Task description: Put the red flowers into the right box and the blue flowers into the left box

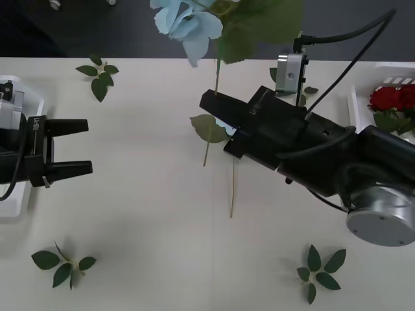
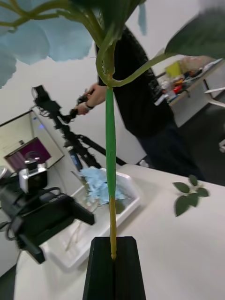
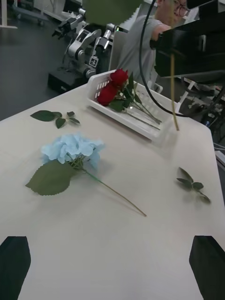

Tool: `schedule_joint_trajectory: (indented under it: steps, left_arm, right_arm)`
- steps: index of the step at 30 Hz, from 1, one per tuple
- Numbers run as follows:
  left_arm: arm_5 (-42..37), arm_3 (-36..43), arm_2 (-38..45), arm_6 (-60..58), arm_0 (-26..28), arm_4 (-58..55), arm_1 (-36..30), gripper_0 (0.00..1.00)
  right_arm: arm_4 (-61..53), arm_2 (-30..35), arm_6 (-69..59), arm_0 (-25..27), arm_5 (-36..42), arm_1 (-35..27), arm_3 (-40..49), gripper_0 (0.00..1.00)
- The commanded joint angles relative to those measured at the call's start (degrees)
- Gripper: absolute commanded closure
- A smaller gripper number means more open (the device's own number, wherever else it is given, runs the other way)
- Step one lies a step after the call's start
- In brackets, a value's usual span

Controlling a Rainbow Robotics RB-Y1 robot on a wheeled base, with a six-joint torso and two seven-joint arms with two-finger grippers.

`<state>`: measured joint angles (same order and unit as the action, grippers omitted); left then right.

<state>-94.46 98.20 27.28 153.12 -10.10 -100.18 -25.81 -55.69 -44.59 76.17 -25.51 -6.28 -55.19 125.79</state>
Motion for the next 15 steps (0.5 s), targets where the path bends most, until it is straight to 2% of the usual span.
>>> schedule_joint_trajectory:
  steps: [1,6,15]
  left_arm:
    - [0.86,1.64,-0.12,1.88,1.04,-0.98,0.06,0.0]
    - [0.94,1.55,-0.48,1.88,1.22,-1.33,0.15,0.0]
    - [0.59,1.55,-2.41,1.88,2.36,-3.97,0.15,0.0]
  right_arm:
    - [0.93,-2.52,2.14,-4.46,-1.28,0.17,4.29,1.0]
    - [1.2,-6.74,2.05,-9.91,-1.37,2.37,3.41,1.0]
    - [2.34,-9.29,2.93,-13.95,-1.81,4.39,-3.62,1.0]
